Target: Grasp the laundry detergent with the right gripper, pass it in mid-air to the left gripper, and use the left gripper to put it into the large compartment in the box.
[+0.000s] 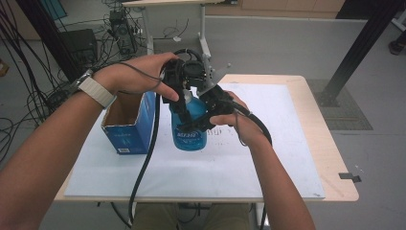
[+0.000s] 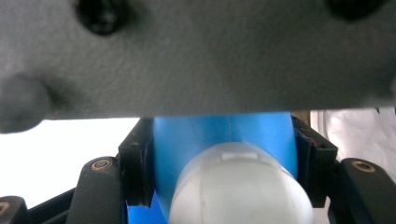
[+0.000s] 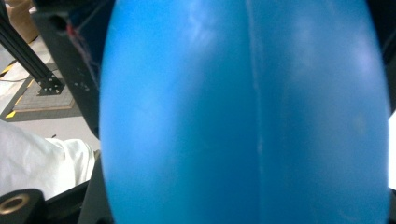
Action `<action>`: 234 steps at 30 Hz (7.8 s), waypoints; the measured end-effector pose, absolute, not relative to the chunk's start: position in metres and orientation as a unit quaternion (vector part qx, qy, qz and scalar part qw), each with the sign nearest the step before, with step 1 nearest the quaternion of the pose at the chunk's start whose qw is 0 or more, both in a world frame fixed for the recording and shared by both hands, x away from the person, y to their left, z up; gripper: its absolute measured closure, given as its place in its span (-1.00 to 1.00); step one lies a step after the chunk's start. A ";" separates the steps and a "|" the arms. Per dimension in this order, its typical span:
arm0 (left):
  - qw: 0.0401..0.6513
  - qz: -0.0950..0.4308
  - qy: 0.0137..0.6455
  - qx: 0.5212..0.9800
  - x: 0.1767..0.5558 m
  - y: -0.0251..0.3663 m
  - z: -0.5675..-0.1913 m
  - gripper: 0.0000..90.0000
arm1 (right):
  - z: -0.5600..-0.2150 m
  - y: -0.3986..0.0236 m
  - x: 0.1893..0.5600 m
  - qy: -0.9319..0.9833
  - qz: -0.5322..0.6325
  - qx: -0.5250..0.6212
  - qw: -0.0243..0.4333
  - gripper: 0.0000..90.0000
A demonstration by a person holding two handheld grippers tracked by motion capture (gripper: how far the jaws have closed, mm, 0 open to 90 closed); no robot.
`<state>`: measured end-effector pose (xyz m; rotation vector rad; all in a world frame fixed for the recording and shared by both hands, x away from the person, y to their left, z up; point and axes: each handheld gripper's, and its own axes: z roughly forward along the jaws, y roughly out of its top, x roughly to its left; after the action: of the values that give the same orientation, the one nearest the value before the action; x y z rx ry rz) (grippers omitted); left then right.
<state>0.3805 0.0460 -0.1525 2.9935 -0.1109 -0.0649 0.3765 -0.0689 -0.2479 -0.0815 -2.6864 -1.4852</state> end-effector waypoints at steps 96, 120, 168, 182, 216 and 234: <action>0.070 -0.003 -0.023 0.997 0.374 0.052 -0.142 -0.16 | -0.248 -0.103 0.370 -0.895 -0.445 -0.034 -0.009 -0.88; 0.043 0.040 0.093 0.994 0.383 0.064 -0.125 -0.17 | -0.225 -0.163 0.373 -0.947 -0.265 -0.174 -0.053 -0.83; 0.026 0.062 0.343 0.937 0.401 0.069 -0.075 -0.16 | -0.207 -0.190 0.368 -0.948 -0.125 -0.287 -0.051 -0.81; 0.037 0.065 0.407 0.911 0.400 0.083 -0.056 -0.16 | -0.203 -0.191 0.370 -0.946 -0.121 -0.299 -0.045 -0.80; 0.042 0.063 0.536 0.841 0.414 0.122 -0.027 -0.17 | -0.201 -0.183 0.380 -0.948 -0.124 -0.289 -0.052 -0.81; 0.051 0.061 0.585 0.807 0.419 0.151 -0.023 -0.16 | -0.203 -0.181 0.383 -0.949 -0.119 -0.288 -0.054 -0.81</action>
<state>0.4194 0.1509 -0.0229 2.4557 1.7816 0.1844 0.3835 -0.1815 -0.2032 -0.9367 -3.0865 -0.3886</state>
